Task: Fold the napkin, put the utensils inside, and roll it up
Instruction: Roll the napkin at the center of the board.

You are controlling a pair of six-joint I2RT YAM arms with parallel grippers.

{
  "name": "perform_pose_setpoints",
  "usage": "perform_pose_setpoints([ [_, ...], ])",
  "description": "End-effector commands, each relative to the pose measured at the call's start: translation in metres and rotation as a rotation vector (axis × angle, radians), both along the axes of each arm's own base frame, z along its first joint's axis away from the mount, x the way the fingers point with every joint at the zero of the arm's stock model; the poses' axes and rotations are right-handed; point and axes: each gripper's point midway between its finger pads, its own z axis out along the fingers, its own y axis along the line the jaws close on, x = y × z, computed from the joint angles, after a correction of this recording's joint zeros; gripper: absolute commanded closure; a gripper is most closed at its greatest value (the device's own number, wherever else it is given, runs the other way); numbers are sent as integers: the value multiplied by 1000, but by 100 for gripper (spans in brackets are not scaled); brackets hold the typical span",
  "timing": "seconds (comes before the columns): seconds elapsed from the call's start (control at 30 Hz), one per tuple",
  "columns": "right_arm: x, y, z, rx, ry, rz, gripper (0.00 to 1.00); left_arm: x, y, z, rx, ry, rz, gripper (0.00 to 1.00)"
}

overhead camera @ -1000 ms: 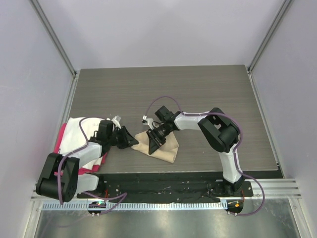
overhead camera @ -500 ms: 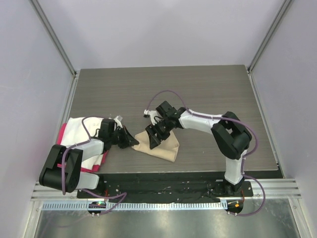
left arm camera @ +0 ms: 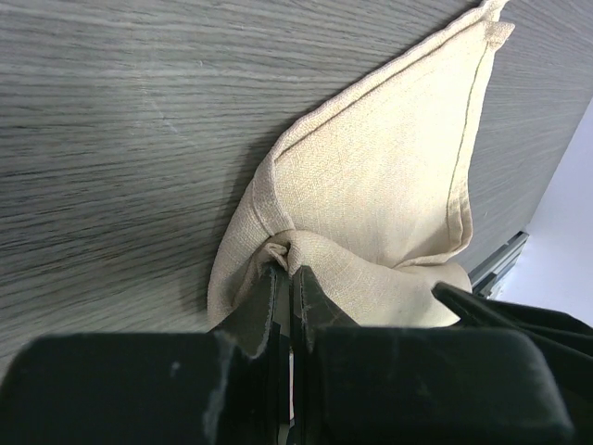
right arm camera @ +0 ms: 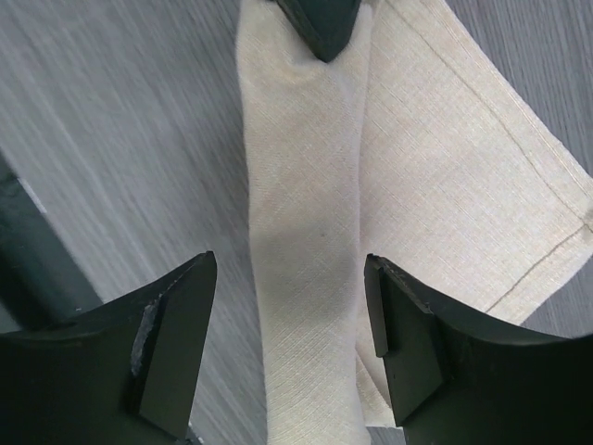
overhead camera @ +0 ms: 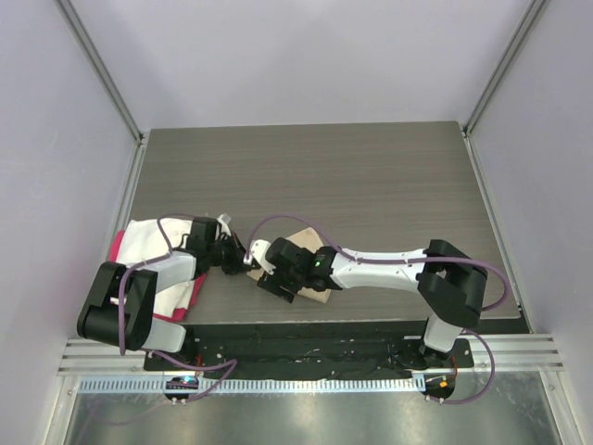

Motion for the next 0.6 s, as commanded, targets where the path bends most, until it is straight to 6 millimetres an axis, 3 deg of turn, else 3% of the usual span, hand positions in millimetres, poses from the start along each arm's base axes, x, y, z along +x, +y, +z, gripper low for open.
perform_pose_setpoints([
  [0.0,21,3,1,-25,-142,-35,28,-10,10,-18,75,66,10,100],
  [0.23,13,5,-20,-57,-98,3,35,-8,9,-17,74,68,8,100],
  [0.57,1,-5,-53,-74,106,0,67,-1,6,-5,60,27,-4,100],
])
